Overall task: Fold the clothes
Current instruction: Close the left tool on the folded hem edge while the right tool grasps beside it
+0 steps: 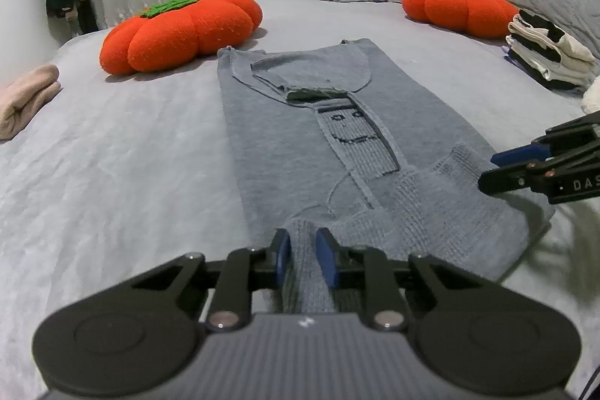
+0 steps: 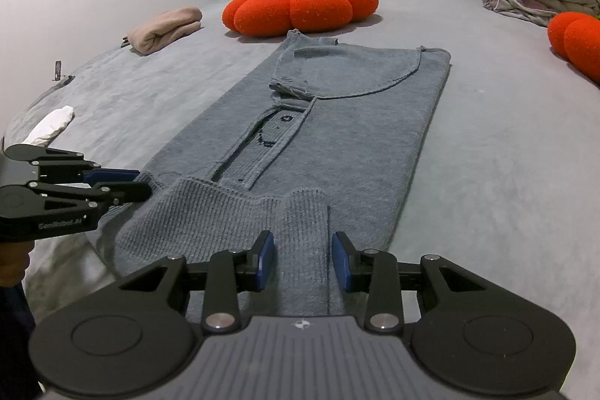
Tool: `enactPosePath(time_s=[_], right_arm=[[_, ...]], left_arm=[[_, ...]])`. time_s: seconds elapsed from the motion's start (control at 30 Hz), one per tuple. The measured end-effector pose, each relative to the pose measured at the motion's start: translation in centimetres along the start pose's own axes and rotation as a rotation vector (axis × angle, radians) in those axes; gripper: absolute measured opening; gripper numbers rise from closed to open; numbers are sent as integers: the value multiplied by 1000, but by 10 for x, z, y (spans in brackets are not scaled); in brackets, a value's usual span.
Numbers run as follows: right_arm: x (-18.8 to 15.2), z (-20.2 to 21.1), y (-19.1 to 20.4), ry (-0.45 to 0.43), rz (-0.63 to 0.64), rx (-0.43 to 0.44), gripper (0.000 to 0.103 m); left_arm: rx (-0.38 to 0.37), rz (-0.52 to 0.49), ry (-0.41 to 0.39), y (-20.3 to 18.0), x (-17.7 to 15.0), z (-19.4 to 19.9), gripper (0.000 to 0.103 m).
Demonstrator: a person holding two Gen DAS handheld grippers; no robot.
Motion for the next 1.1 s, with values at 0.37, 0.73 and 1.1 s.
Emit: enactPosePath(time_s=[0.37, 0.73, 1.1], right_arm=[[-1, 1, 2, -2, 7, 8, 35], [-2, 1, 2, -3, -1, 2, 35], [-2, 2, 3, -3, -3, 11, 35]], left_arm=[[17, 3, -45, 3, -1, 17, 14], [-27, 43, -11, 8, -2, 7, 18], [-72, 54, 30, 12, 1, -10, 27]])
Point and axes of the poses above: each gripper's, at about its wrist camera, not at the fingertips, and z roughly against the way its jaws point, y to its left, x to its top, the point moved 6 cm from there along -z, roughly the way its jaws point, and after that the axes turned 6 degrees about -z, right-handed, at the moved point
